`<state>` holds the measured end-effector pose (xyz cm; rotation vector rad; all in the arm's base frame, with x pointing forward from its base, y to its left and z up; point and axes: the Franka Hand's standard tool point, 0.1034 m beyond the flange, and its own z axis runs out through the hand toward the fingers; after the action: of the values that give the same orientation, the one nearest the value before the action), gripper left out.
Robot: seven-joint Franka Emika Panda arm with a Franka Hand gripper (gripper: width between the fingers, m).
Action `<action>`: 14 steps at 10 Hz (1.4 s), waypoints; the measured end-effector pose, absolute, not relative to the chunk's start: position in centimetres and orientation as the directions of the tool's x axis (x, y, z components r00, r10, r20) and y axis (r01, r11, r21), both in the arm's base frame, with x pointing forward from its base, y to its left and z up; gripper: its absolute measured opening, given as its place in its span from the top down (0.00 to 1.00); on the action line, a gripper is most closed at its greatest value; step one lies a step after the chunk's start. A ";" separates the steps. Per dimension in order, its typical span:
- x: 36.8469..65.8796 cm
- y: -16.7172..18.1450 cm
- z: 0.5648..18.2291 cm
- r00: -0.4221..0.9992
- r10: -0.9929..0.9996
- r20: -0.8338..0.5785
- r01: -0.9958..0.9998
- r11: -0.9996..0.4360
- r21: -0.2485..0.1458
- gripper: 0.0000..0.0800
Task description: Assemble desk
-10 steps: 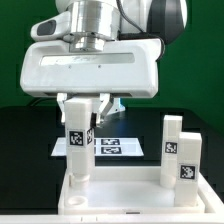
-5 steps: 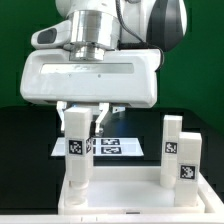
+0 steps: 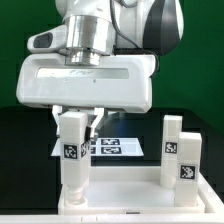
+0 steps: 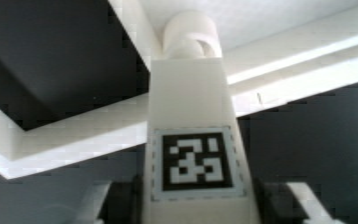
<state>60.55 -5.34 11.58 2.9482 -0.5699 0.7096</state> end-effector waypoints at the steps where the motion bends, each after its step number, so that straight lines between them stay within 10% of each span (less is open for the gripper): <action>1: 60.7 -5.4 11.5 0.822 -0.337 0.459 -0.365 -0.930 -0.029 0.64; 13: 60.8 -5.6 10.1 0.815 -0.318 0.484 -0.361 -0.933 -0.005 0.64; 14: 60.8 -5.6 10.0 0.815 -0.318 0.484 -0.361 -0.933 -0.005 0.44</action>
Offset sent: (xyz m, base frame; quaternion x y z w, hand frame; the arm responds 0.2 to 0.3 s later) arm 0.0097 -0.0005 -0.0029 -0.0015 0.0056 -0.0022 1.0000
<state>60.76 -5.58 10.05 2.9096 -0.5448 0.7526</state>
